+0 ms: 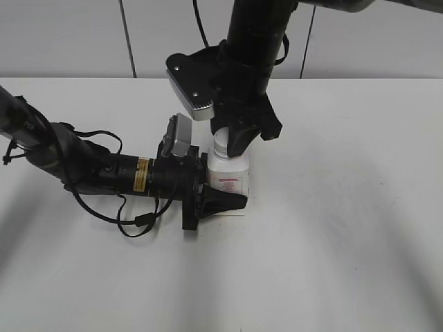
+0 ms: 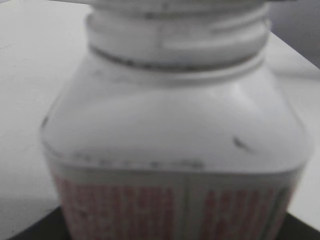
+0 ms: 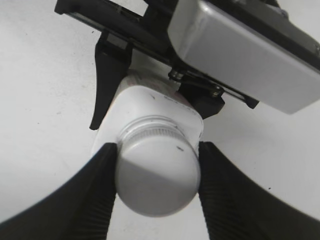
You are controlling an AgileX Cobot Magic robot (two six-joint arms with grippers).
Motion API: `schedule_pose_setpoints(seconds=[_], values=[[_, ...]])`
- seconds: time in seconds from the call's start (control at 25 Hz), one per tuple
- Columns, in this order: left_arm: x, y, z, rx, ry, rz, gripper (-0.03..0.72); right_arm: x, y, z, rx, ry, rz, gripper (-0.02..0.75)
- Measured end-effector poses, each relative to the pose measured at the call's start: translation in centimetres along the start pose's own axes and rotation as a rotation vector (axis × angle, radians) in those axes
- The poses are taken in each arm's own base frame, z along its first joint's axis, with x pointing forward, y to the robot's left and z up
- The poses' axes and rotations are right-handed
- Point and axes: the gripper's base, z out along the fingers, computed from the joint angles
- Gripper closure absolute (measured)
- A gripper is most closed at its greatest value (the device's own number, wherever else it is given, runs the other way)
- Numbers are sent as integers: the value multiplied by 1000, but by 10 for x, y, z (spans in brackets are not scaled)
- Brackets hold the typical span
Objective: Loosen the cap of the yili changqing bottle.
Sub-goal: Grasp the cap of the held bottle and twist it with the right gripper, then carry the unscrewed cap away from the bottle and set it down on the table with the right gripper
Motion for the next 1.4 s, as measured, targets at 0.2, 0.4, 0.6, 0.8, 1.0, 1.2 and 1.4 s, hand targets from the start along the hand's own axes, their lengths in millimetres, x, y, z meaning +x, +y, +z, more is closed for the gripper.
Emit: schedule_pose_setpoints(seconds=[0.2, 0.4, 0.6, 0.8, 1.0, 1.2, 1.4], values=[[0, 0, 0, 1, 0, 0, 291, 0, 0, 0, 0, 0, 7, 349], [0, 0, 0, 1, 1, 1, 292, 0, 0, -1, 2, 0, 44, 349], [0, 0, 0, 5, 2, 5, 293, -2, 0, -9, 28, -3, 76, 349], [0, -1, 0, 15, 3, 11, 293, -5, 1, -21, 59, -17, 111, 349], [0, -1, 0, 17, 4, 12, 293, -5, 1, -25, 68, -24, 250, 349], [0, -2, 0, 17, 4, 12, 293, 0, 1, -26, 77, 3, 532, 349], [0, -2, 0, 18, 3, 12, 293, 24, 0, -32, 98, 7, 841, 349]])
